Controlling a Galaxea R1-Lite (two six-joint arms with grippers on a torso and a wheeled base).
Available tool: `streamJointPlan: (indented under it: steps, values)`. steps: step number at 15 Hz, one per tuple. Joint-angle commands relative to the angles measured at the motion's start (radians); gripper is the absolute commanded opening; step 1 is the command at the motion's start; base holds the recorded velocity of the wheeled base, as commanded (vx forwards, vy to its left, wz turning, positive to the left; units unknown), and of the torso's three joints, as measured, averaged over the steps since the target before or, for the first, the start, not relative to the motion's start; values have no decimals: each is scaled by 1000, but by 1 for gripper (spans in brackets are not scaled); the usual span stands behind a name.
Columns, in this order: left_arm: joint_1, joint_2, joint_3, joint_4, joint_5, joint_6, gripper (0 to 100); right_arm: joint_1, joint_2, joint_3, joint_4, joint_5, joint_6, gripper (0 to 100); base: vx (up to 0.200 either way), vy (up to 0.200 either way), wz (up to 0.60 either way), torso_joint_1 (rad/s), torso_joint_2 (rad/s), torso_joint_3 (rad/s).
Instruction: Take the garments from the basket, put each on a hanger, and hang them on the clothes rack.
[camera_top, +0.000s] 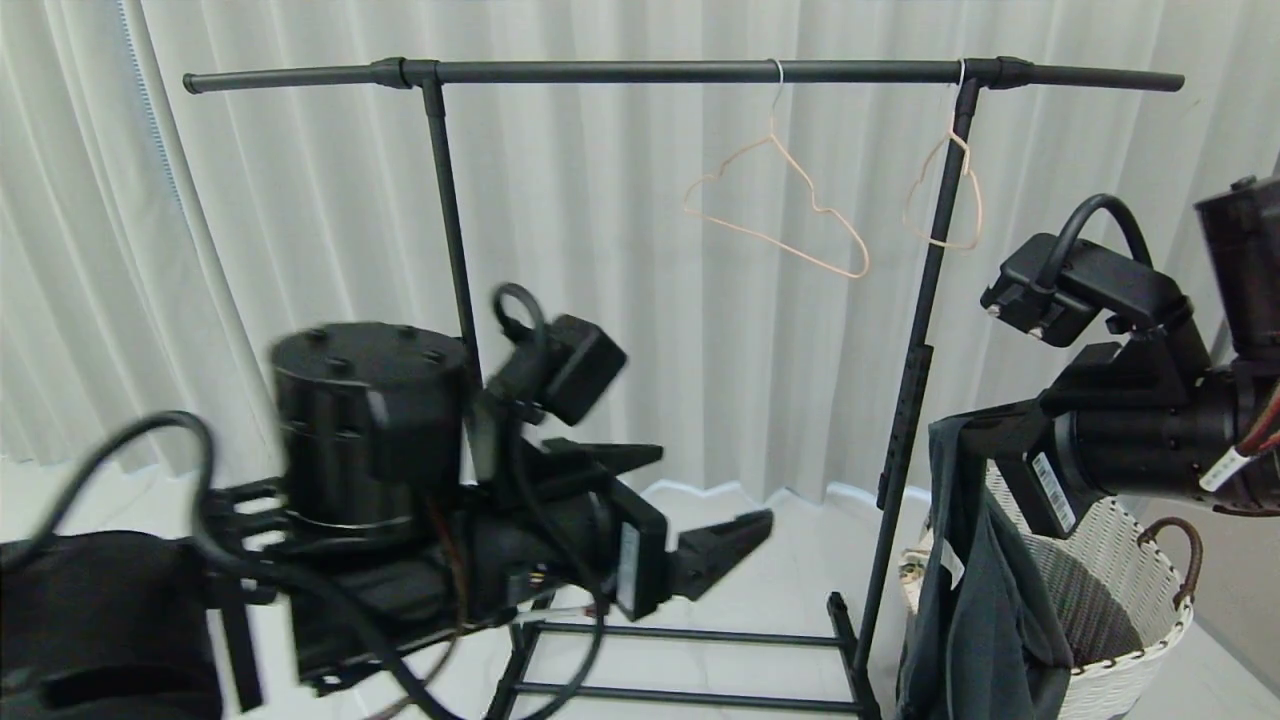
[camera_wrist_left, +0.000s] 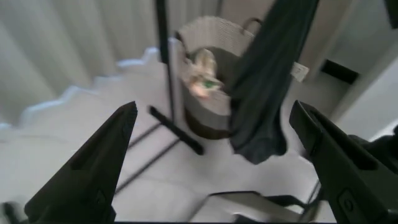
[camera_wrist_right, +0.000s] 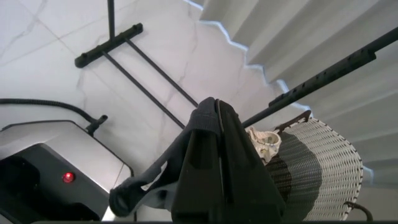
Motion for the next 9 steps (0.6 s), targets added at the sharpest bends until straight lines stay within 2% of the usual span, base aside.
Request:
streamJointPlan:
  steps: [1, 4, 7, 9]
  values:
    - [-166, 309, -57, -134, 27, -74, 100, 0, -8, -1, 0, 1, -1, 0, 0, 0, 0, 0, 0, 0]
    - [-214, 443, -137, -186, 25, -127, 100, 2, -18, 0, 2, 1, -1, 0, 0, 0, 0, 0, 0, 0]
    - [-198, 579, -243, -186, 27, -133, 100, 0, -22, 2, 3, 1, -1, 0, 0, 0, 0, 0, 0, 0]
    - [-180, 605, -255, -188, 25, -134, 100, 0, -21, 5, 3, 1, 1, 0, 0, 0, 0, 0, 0, 0]
